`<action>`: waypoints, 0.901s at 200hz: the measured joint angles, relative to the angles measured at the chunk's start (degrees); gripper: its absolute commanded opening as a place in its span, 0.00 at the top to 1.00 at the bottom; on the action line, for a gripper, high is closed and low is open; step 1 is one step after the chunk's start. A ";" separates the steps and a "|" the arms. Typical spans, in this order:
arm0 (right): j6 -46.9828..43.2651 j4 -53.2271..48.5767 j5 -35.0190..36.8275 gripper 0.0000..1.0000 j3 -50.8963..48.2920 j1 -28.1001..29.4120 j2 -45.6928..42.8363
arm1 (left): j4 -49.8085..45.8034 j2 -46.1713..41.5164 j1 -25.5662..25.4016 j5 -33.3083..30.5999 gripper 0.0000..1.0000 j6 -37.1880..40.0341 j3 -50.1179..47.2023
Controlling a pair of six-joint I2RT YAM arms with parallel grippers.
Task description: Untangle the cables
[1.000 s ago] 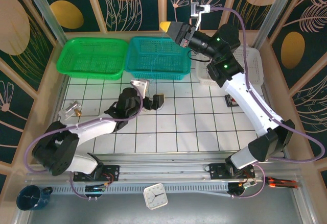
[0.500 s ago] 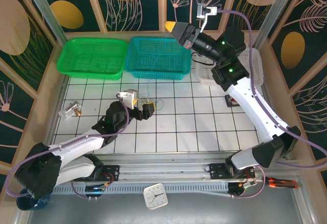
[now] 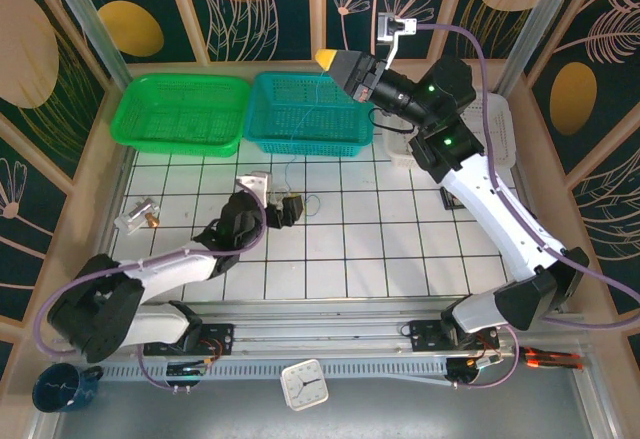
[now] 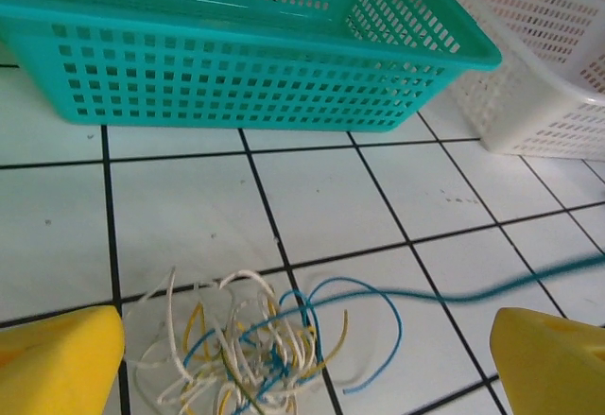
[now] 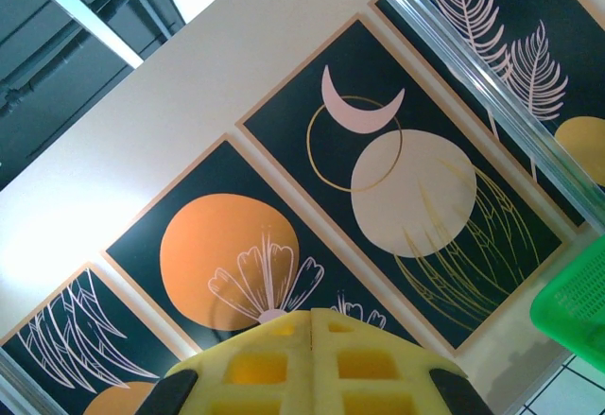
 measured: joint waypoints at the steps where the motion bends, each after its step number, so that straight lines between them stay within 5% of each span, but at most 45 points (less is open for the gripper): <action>1: 0.00 0.00 -0.02 1.00 0.00 0.02 0.00 | 0.04 0.13 0.02 -0.04 0.01 0.04 0.11; 64: -0.46 -1.51 -0.02 1.00 0.33 0.33 -0.96 | 5.86 11.08 3.41 0.39 0.03 1.16 3.61; 137: -2.34 -6.32 -0.28 1.00 16.83 -0.46 1.81 | 10.16 18.82 3.63 8.68 0.43 0.66 3.96; 180: 1.99 -4.35 -1.81 1.00 27.30 -7.61 6.19 | 11.93 20.59 3.63 11.47 0.47 -0.22 3.93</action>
